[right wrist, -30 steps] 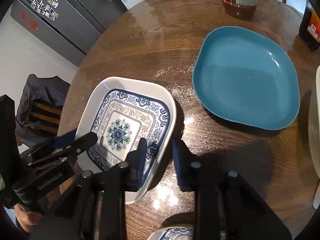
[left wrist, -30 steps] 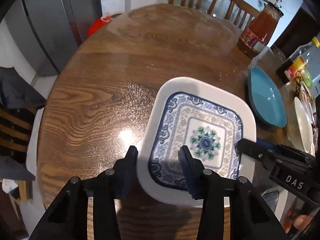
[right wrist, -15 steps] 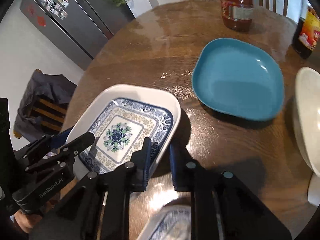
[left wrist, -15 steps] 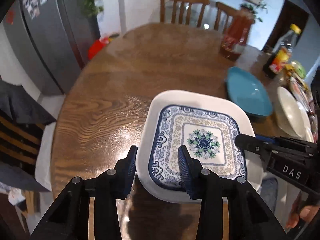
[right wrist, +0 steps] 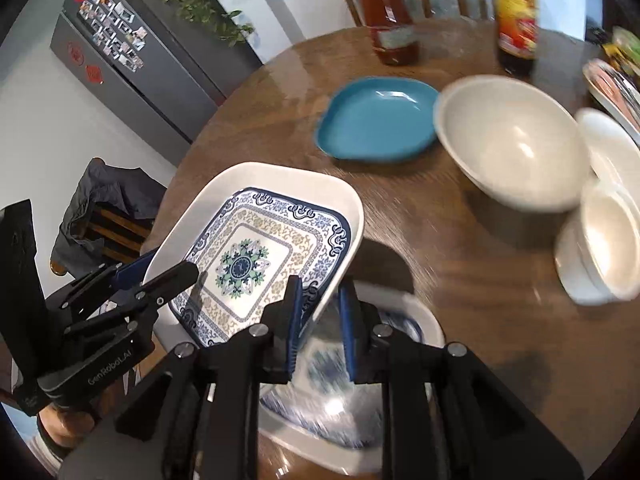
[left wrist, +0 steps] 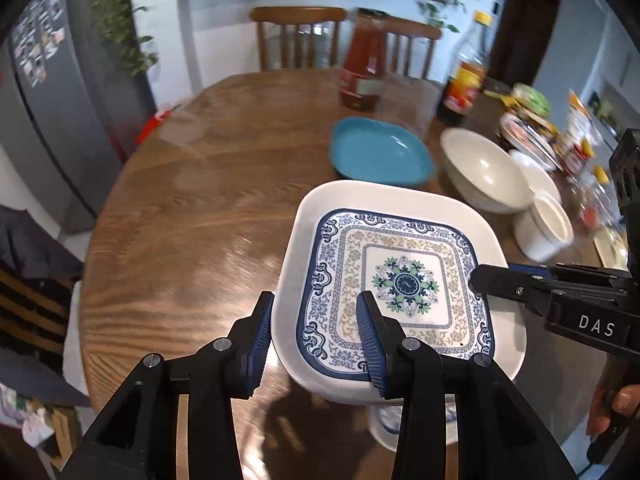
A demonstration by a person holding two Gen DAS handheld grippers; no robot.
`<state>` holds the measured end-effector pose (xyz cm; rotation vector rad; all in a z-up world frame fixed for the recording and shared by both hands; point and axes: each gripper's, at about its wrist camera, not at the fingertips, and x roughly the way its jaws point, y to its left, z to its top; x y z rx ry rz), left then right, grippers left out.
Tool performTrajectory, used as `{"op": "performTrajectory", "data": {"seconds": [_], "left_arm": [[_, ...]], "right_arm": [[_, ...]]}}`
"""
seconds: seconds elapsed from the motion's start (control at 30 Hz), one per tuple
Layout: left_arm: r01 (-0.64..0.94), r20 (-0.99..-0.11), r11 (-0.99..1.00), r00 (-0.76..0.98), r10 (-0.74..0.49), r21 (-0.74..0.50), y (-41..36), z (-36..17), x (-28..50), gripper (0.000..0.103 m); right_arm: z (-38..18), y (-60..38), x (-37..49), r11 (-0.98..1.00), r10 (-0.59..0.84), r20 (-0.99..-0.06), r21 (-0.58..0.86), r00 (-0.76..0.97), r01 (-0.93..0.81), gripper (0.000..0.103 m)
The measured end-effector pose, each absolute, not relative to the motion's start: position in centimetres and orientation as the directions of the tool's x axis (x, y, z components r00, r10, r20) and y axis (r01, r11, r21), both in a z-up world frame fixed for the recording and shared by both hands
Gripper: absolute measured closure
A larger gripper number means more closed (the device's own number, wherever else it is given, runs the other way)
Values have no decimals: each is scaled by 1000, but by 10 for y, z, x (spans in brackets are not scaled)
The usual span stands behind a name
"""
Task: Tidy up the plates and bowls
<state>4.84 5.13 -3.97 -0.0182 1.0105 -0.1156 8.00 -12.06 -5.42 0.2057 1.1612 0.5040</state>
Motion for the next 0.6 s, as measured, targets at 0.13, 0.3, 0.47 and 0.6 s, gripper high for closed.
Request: {"op": "performTrajectory", "data": {"seconds": [0.13,0.3,0.47,0.6], "left_arm": [[125,-856,988,497,-140,-89,34,-48,42,61],[162,-866,983,476,-155,-87,19,-56,38,61],[183,-882,979,440,-167,-94,12,-69,27,61],[186,-897,977,406,-175,-106,9,-81,21,61]], "right_arm": [[-60,-143,62,878,473,-832,421,290,-226,83],[-69,-158,44,893,446,-850,404,279,-198,82],[-84,-163,33,901,430,-871,395,240,-180,82],[-86,-157,33,921,376,-895,331,242,-207,79]]}}
